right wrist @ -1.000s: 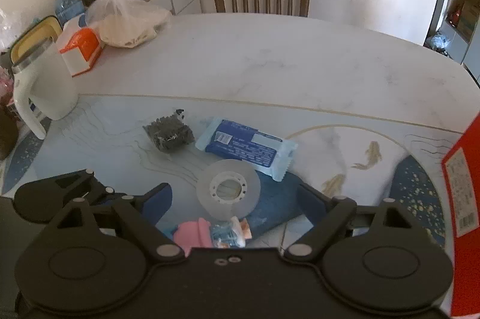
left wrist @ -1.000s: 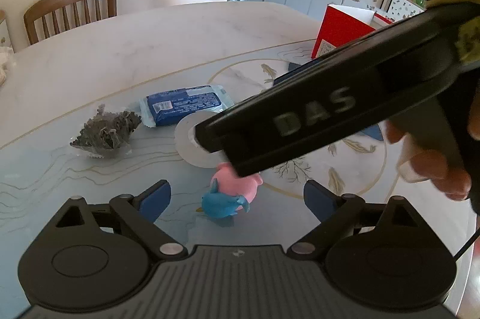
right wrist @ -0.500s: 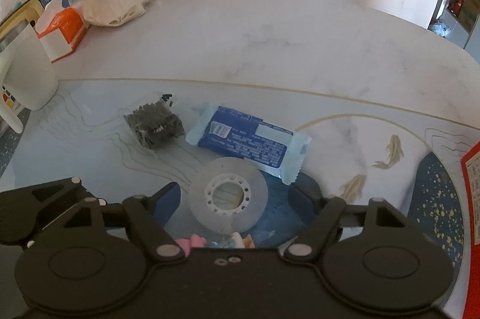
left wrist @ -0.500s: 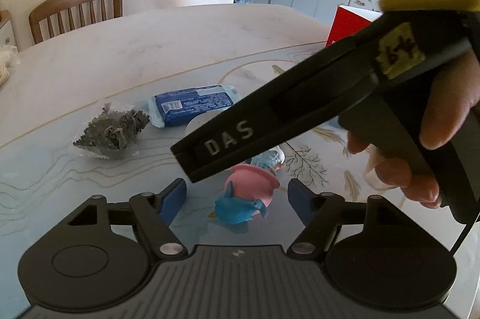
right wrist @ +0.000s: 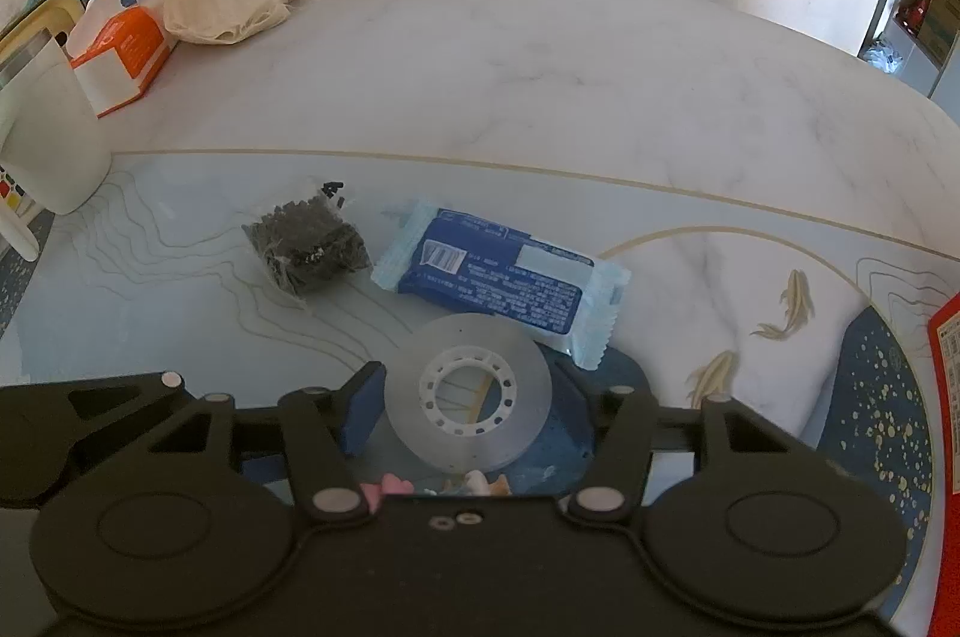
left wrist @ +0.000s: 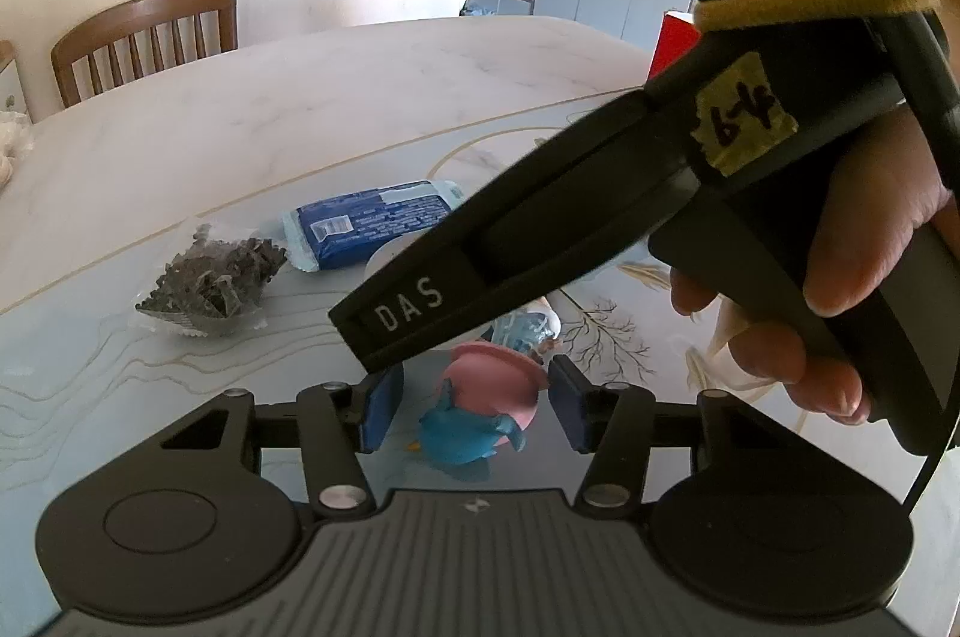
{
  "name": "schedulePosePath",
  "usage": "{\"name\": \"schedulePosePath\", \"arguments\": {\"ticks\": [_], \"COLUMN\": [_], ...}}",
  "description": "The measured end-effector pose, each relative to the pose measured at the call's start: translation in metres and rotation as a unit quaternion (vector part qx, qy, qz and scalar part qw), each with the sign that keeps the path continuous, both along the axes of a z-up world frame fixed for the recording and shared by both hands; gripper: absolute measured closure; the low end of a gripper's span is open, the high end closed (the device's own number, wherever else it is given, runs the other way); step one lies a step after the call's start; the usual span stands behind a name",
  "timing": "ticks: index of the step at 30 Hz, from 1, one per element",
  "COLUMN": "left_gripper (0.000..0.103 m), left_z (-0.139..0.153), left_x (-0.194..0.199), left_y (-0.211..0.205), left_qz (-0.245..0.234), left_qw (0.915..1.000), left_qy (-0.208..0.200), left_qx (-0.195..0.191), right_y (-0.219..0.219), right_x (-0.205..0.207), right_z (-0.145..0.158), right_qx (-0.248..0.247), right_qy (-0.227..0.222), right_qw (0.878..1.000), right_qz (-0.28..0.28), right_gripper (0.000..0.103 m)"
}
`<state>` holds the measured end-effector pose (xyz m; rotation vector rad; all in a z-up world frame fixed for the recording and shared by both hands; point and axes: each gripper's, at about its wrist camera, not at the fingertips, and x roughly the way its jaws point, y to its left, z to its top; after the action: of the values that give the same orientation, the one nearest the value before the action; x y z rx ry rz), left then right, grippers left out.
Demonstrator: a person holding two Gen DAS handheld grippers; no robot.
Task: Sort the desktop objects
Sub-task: 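Grasp the pink-and-blue toy figure with the left tool while the right tool grasps the white tape roll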
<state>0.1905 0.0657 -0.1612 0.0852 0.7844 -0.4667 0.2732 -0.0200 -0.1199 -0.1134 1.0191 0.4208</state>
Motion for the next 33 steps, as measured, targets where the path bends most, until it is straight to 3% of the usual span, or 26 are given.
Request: {"name": "schedulePosePath", "arguments": {"ticks": [4,12,33], "left_gripper": [0.061,0.067,0.067], "left_z": [0.000,0.002,0.018], "left_x": [-0.002,-0.005,-0.009], "left_y": [-0.004,-0.008,-0.007], "left_qz": [-0.006,-0.012,-0.007], "left_qw": [0.9999,0.9999,0.9999], "left_qy": [-0.005,-0.007,-0.006], "left_qx": [0.006,0.003,-0.004], "right_y": [0.000,-0.002,-0.054], "right_x": [0.000,-0.003,-0.030], "right_z": [0.000,0.006,0.046], "right_qx": [-0.001,0.000,0.011], "right_qy": [-0.001,-0.011,-0.032], "right_qw": [1.000,1.000,0.999], "right_qz": [0.000,0.005,-0.015], "right_gripper": [0.044,0.044,0.044]}}
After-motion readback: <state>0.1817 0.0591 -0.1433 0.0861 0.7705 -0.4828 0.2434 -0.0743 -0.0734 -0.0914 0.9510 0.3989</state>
